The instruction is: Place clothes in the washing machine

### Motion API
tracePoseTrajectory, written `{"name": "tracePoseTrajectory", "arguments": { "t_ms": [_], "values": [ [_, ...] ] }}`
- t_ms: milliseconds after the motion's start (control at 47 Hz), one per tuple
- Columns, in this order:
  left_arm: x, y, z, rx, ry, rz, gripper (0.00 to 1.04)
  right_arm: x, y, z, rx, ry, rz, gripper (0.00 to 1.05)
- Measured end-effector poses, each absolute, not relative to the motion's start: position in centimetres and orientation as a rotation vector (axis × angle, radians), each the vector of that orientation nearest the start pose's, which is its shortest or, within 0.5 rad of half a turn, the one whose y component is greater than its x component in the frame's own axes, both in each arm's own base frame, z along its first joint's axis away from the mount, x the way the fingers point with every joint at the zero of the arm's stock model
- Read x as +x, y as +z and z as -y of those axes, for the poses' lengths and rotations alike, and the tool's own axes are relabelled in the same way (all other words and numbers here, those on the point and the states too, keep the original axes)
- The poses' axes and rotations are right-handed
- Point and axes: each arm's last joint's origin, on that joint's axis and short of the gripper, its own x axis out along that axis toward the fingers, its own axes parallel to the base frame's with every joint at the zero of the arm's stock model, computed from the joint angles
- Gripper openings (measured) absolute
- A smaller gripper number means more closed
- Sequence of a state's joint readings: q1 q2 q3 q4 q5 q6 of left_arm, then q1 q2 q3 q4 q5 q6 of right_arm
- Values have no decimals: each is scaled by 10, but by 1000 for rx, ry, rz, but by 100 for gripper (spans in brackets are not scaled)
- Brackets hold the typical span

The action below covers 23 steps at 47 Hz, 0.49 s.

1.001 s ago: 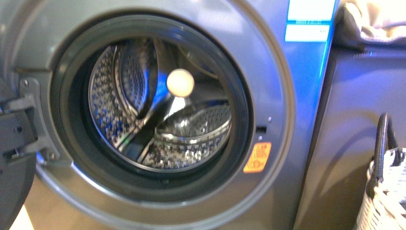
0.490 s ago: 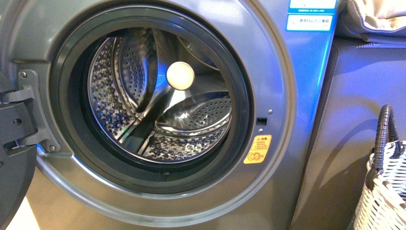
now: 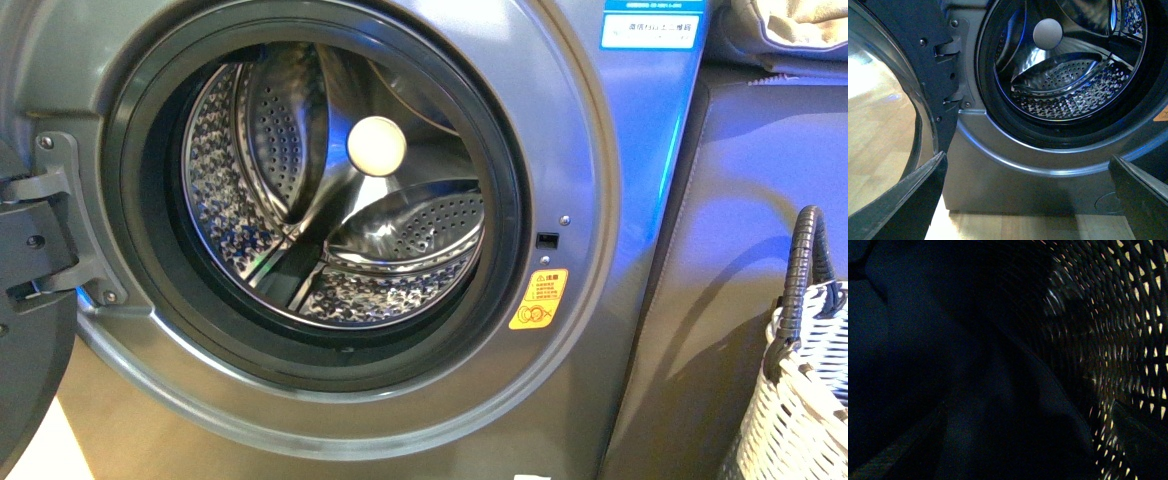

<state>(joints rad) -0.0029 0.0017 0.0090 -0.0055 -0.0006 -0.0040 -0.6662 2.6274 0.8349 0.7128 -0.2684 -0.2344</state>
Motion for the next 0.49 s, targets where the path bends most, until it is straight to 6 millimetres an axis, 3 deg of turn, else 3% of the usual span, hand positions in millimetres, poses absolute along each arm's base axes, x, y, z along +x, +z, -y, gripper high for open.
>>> {"name": "tracePoseTrajectory", "arguments": {
  "t_ms": [490],
  "values": [
    [97,166,0,-4,-3,2,98,246,-132,177,293,-203,-1024,97]
  ]
}}
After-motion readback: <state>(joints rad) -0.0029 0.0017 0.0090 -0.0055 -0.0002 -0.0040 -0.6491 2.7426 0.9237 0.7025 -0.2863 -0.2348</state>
